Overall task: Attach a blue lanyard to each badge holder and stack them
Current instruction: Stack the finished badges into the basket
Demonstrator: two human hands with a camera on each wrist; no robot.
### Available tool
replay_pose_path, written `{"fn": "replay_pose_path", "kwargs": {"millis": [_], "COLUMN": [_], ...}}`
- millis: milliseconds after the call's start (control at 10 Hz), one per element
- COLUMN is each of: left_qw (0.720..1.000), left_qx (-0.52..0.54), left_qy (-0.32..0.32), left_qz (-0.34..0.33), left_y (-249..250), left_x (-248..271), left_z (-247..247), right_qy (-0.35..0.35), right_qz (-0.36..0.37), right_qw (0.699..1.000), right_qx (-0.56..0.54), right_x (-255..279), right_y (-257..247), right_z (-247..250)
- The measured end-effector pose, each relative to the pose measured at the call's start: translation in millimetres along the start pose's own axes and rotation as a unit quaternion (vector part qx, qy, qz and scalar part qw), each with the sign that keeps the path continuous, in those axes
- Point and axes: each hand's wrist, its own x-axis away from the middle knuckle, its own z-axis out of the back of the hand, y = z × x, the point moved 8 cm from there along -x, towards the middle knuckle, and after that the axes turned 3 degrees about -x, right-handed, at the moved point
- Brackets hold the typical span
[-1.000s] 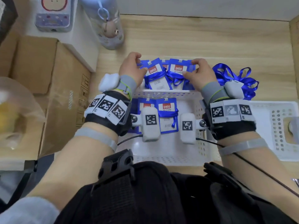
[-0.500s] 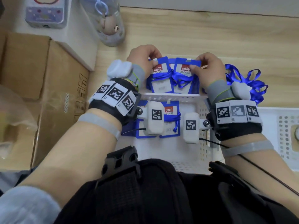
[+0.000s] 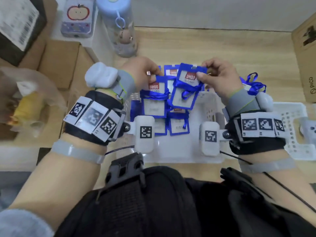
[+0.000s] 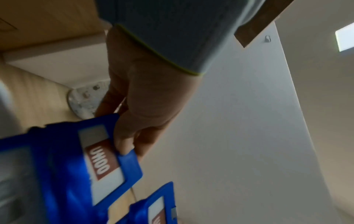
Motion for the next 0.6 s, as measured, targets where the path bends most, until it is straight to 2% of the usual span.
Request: {"fn": "replay_pose_path", "kwargs": {"millis": [100,200,400,600], "left_qw": [0.991,0.975,0.953,0.936], "left_qx": [-0.092,-0.148,-0.184,-0.240], "left_qy": [-0.084,-0.157,-0.228,-0.241], "left_qz": [0.039,0.045,0.082,0.084], "left_y": [-12,-20,-42,-45], "left_x": [16,28,36,37], "left_z": [-35,-66,-101,-110], "right_qy": [-0.132,-0.206,-0.251,-0.250], "right_qz": [-0.087,-0.141,-0.172,-0.205], "right_qw": [0.983,0.958,0.934,0.928], "right_qx": [0.093,0.139,0.189,0.184], "right_x": [25,46,65,68], "right_y": [33,59,81,90], "right_z": [-33,-61,-87,-94]}}
